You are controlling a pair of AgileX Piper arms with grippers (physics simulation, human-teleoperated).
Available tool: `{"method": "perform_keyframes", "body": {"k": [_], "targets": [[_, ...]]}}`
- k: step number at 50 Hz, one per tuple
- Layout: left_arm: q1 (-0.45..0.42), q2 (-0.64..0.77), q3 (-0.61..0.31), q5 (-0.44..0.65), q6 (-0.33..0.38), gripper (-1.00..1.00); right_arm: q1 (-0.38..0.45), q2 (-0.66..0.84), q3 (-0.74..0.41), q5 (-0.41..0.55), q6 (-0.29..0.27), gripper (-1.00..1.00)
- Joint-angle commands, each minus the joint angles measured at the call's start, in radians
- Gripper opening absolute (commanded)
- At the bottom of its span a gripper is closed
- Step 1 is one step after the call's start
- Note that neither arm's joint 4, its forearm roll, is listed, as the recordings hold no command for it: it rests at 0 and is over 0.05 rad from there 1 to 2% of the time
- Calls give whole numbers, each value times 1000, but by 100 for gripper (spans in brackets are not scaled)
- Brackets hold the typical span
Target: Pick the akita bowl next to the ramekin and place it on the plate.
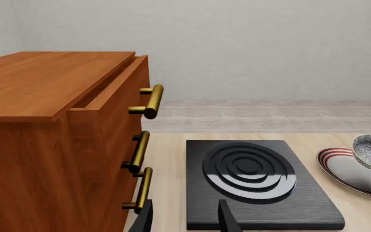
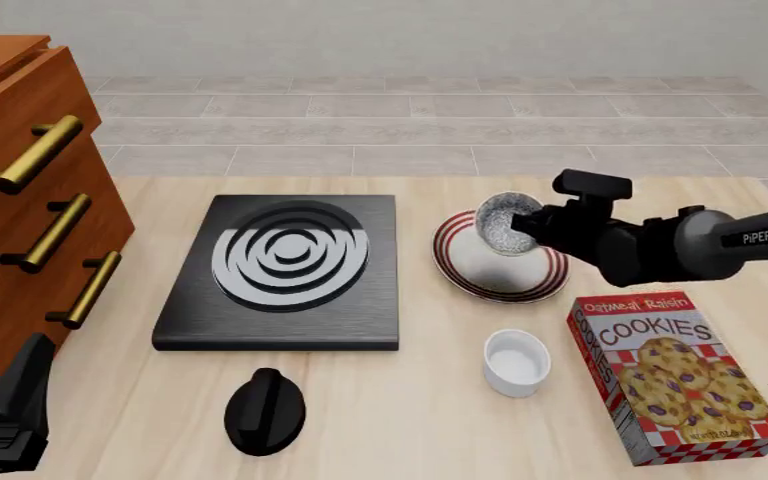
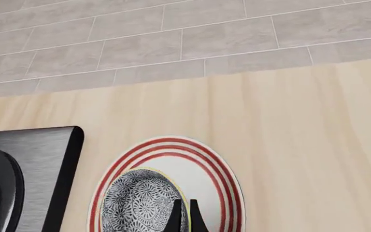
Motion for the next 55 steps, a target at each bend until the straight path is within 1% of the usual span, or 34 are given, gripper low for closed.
{"method": "perform_keyframes", "body": {"k": [1,25,41,55], "targets": [[0,0,0,0,0,100,3,39,-32,-6,7,-100],[0,0,0,0,0,100,7,111,-63,-17,16,-100],[0,0,0,0,0,100,-7,164,-86,-28,9,-100],[0,0,0,0,0,100,5,195,-98,-29,18,-100]]}}
